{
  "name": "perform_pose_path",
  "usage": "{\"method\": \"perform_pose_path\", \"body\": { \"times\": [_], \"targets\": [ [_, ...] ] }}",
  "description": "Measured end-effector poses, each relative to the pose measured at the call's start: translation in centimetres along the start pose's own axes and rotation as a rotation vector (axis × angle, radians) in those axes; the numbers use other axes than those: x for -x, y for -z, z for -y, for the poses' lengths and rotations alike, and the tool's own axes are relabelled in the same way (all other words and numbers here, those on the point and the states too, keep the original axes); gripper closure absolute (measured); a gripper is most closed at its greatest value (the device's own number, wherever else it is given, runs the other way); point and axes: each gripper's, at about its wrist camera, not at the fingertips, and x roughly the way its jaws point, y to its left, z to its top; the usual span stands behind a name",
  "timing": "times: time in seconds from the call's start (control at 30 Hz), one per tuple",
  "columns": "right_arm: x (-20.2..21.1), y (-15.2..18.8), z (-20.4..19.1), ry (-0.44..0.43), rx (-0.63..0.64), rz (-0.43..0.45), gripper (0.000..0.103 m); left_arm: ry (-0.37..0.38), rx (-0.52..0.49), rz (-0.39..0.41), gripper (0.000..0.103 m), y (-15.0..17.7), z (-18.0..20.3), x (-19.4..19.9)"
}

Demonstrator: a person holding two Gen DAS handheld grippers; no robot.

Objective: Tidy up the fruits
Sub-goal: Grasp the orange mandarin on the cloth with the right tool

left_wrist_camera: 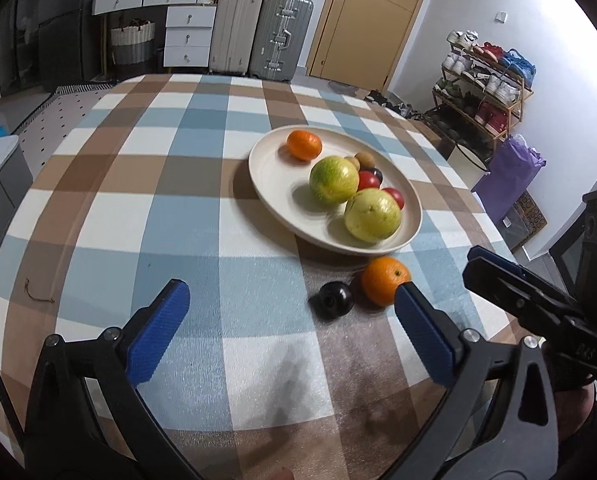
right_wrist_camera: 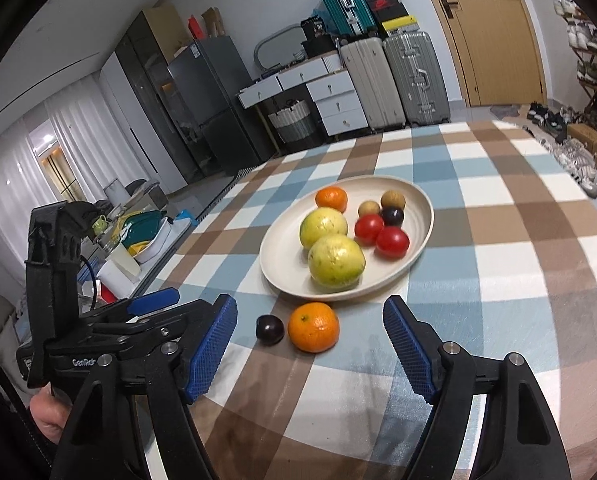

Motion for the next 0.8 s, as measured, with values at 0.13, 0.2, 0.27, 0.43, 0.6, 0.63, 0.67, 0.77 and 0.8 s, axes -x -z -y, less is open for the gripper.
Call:
{"method": "perform_pose_path", "body": {
  "times": [0.13, 0.2, 0.27, 0.43, 0.6, 0.63, 0.67, 0.77, 0.8],
  "targets": [
    [-1.2, 0.3, 0.4, -0.004, -0.009, -0.03, 0.025, -0.001, 0.011, -0.02, 0.001, 0.5, -0.4, -0.9],
    [-1.9, 0.4, 0.5, -0.006, -0.011, -0.047, 0.025, 0.009, 0.021, -0.03, 0.001, 0.7, -0.6, -1.3],
    [-2.5, 0.6, 0.5, -0.005, -0.007, -0.061, 0.026, 0.024, 0.025, -0.036, 0.001, 0.8, -0.7, -1.6],
    [-3.6, 0.8, 0.7, -0.002, -0.011, -0.089, 0.027, 0.027, 0.023, -0.049, 0.001, 0.9, -0.6, -2.3],
    [-4.8, 1.0, 0.7, -0.009, -0.007, -0.119, 0.031, 0.042, 0.038, -0.06, 0.001, 0.9, -0.9, -2.9],
    [-5.1, 1.0, 0.7, -0.01, -0.009, -0.124, 0.031, 0.047, 0.04, -0.059, 0.001, 0.9, -1.0, -2.8],
    [-5.2, 1.0, 0.7, -0.012, -0.012, -0.127, 0.032, 0.051, 0.042, -0.057, 0.001, 0.9, -1.1, -2.9],
    [-5.7, 1.0, 0.8, -0.03, -0.017, -0.139, 0.048, 0.05, 0.044, -0.059, 0.001, 0.8, -1.2, -3.1],
    [-6.0, 1.0, 0.7, -0.035, -0.012, -0.147, 0.053, 0.052, 0.047, -0.061, 0.001, 0.8, -1.3, -3.1]
  ]
}}
